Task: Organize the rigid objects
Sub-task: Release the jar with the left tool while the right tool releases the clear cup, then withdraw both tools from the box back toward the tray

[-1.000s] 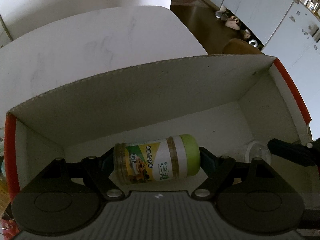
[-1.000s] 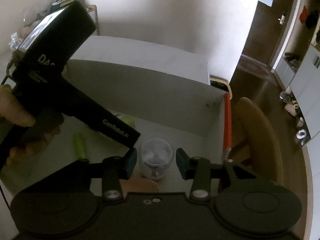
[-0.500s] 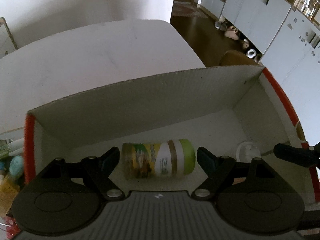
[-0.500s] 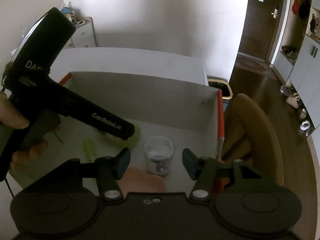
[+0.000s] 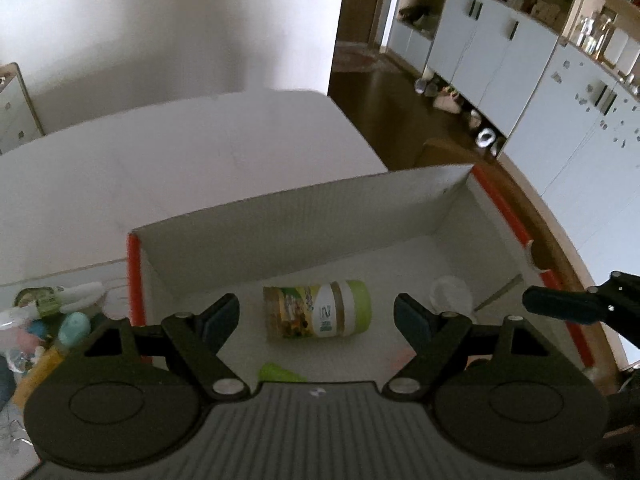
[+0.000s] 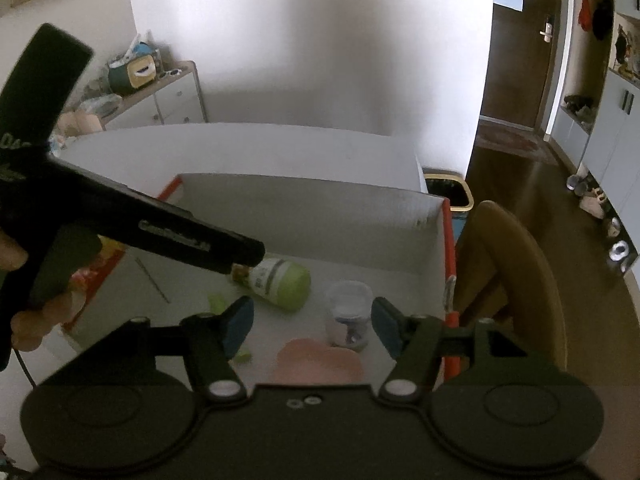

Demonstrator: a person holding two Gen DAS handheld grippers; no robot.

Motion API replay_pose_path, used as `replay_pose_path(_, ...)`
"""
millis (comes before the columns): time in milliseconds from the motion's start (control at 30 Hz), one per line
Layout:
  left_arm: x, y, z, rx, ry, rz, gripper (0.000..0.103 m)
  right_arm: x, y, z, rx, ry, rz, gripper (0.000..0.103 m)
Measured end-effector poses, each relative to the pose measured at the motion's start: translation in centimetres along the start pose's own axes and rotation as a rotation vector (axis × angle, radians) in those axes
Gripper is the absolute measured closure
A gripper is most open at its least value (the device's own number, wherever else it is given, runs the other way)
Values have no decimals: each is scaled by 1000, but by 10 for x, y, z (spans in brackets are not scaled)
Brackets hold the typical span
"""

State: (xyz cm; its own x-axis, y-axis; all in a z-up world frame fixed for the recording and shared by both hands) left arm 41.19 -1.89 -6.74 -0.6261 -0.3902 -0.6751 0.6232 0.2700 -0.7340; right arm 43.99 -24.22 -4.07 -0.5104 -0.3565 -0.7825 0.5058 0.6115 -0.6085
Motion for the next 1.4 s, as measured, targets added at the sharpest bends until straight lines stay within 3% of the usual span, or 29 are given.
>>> replay_pose_path(800, 32, -107, -39, 43, 17, 188, 18, 7, -58, -67, -67, 86, 112, 3)
replay_pose_path(1200, 52, -140, -103, 72, 16, 199, 18, 9, -58, -133, -84, 100, 133, 1)
replay_pose_path(1400, 56, -151, -145, 111, 0, 207, 8, 12, -47, -167, -102, 122, 124, 1)
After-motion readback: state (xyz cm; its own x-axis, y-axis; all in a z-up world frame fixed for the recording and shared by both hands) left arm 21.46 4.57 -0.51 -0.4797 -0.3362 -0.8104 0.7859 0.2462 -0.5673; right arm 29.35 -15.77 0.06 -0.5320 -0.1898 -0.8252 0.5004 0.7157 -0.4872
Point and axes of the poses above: each gripper's, at about its wrist camera, not at the fingertips, and y roughly the way its jaws point, z to its right, x to its underside, the point moved 1 cm from there along y, roughly the way its jaws point, and after that the axes turned 7 degrees about z, right-handed, at the moved point
